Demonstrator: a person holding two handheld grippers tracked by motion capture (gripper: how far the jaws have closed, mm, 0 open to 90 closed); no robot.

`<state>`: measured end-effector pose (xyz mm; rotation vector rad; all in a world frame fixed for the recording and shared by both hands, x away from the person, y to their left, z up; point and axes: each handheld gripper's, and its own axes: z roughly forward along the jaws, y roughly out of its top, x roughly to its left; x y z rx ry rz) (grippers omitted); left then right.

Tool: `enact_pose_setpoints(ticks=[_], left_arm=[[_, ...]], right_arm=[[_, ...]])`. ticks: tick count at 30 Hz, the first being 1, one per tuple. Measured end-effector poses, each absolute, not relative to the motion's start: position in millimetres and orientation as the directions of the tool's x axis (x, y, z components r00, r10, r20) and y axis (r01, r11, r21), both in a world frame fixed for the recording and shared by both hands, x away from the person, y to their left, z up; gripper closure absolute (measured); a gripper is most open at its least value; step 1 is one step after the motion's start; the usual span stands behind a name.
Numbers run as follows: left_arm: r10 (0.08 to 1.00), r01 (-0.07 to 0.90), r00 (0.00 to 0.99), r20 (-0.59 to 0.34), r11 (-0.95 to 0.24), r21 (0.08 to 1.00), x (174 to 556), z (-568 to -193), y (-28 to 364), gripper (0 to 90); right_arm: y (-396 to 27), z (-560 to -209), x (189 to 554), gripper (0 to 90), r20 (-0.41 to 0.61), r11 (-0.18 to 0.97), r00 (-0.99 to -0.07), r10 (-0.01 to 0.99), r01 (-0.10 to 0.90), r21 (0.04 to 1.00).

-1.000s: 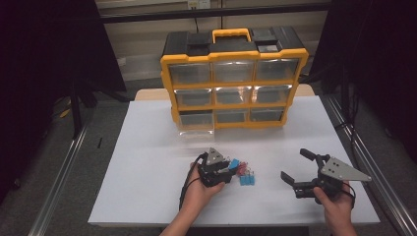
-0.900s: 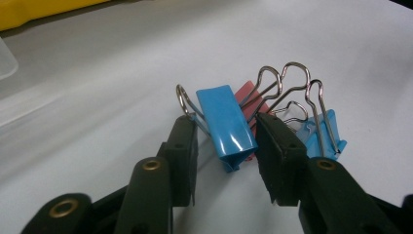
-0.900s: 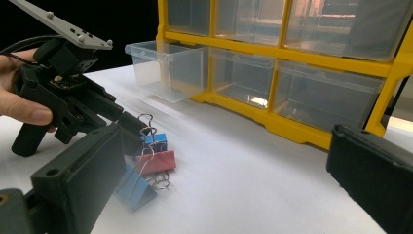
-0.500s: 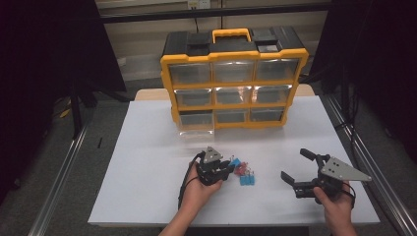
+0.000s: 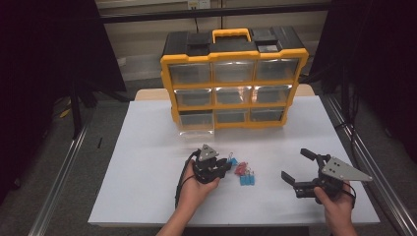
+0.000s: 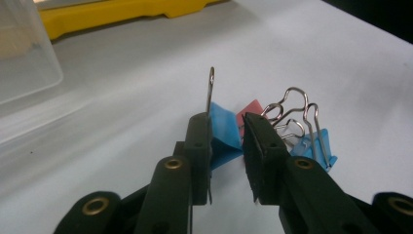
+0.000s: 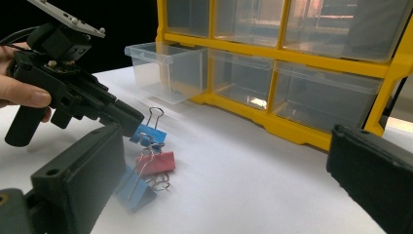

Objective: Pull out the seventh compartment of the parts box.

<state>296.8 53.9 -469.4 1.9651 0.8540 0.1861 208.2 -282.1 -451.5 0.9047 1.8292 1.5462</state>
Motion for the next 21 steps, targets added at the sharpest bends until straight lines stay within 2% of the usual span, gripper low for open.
enact_pose_setpoints(ticks=[12,21], left_arm=[[0.624,0.48,0.753,-0.209,-0.304,0.823,302,-461,52,73.1],[0.624,0.466,0.757,-0.194,-0.307,0.829,306,-471,46,70.3]], right_arm=[[-282,-452,208,0.3,0.0,0.103,-0.609,0.793,0.134,0.986],[-282,-452,208,0.3,0.0,0.102,-0.607,0.794,0.133,0.986]])
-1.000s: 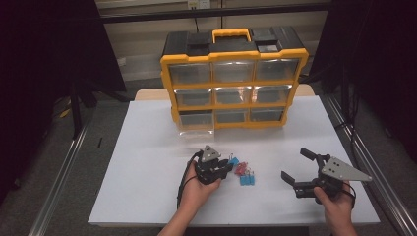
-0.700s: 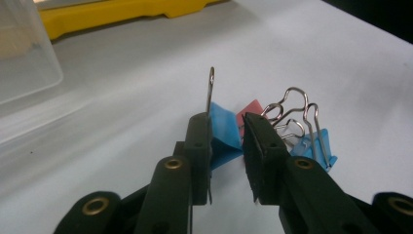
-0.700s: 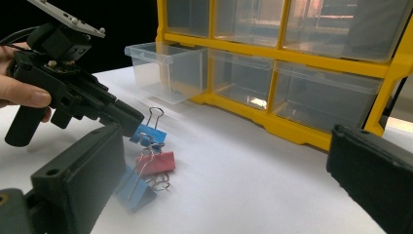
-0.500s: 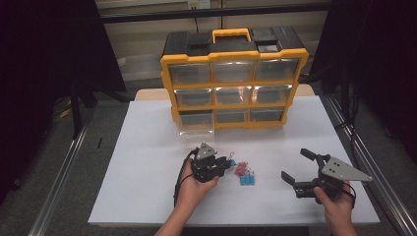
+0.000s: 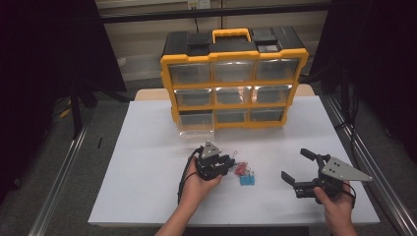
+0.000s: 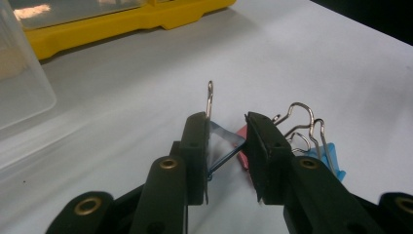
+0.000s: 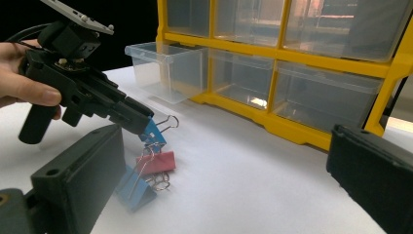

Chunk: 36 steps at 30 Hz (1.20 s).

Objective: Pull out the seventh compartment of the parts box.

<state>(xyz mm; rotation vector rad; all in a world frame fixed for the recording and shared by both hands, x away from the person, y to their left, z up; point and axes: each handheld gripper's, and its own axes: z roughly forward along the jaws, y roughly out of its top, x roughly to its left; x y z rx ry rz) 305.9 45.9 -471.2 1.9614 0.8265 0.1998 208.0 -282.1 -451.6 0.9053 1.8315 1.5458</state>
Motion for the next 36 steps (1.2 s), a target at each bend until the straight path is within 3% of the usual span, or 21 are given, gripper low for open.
enact_pose_setpoints(ticks=[13,36], left_arm=[[0.639,0.49,0.74,-0.209,-0.298,0.819,307,-476,47,71.6],[0.651,0.507,0.725,-0.224,-0.284,0.814,313,-442,61,71.9]], right_arm=[[-282,-452,209,0.3,0.0,0.103,-0.605,0.796,0.135,0.985],[-282,-452,208,0.3,0.003,0.099,-0.608,0.794,0.135,0.986]])
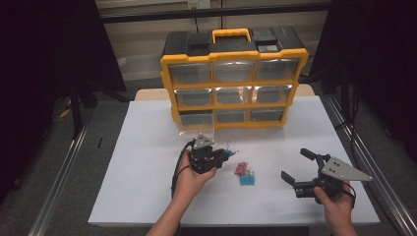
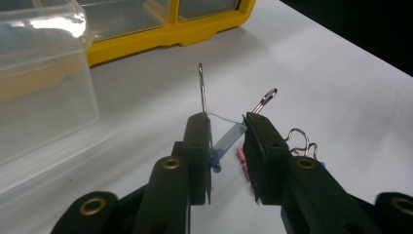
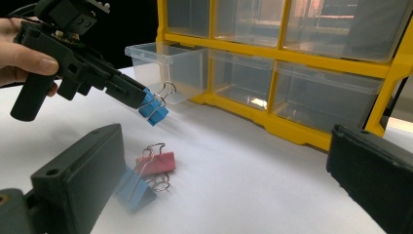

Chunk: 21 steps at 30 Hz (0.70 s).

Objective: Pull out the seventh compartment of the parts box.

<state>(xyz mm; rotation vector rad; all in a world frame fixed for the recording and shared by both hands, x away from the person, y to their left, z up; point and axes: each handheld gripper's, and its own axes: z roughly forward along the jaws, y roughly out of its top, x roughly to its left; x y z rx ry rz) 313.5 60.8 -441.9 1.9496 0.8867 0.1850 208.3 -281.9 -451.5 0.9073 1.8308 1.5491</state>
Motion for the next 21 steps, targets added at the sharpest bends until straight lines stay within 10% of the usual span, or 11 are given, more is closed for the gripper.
enact_pose_setpoints(ticks=[21], left_arm=[[0.649,0.515,0.726,-0.229,-0.292,0.806,325,-417,64,71.9]], right_arm=[[-282,-451,208,0.3,0.001,0.1,-0.607,0.795,0.132,0.986]])
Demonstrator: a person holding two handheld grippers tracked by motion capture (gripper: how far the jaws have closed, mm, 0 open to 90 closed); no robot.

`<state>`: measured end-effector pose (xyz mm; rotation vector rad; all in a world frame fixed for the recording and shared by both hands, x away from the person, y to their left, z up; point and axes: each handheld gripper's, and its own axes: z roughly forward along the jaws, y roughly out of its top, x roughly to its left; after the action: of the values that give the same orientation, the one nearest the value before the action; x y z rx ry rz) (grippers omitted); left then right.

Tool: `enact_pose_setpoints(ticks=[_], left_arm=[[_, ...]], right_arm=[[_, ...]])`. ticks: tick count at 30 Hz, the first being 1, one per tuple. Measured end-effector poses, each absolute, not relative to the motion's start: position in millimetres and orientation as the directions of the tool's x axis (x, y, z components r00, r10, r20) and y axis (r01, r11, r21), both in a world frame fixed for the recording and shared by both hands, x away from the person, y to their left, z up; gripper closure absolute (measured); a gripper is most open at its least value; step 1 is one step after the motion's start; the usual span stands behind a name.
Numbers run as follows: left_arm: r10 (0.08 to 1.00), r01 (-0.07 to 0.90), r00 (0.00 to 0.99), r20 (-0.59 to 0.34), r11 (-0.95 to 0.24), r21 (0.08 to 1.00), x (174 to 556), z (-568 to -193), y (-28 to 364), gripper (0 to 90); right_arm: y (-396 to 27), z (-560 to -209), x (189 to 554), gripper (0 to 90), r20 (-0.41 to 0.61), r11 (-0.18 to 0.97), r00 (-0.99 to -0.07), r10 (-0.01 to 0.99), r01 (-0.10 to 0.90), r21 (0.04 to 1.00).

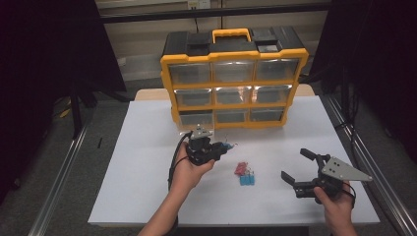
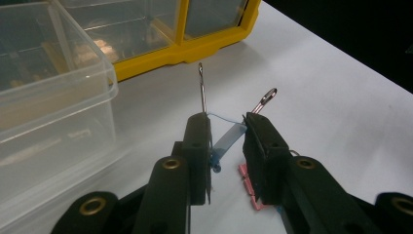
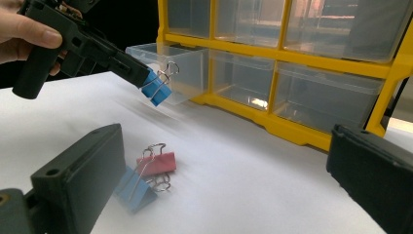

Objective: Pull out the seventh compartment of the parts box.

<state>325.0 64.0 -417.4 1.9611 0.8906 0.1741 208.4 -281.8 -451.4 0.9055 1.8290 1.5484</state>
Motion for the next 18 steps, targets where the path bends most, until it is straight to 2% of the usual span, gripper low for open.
enact_pose_setpoints(ticks=[18], left_arm=[[0.653,0.52,0.72,-0.236,-0.282,0.806,335,-397,65,71.9]], right_arm=[[-282,-452,208,0.3,0.004,0.099,-0.608,0.794,0.137,0.986]])
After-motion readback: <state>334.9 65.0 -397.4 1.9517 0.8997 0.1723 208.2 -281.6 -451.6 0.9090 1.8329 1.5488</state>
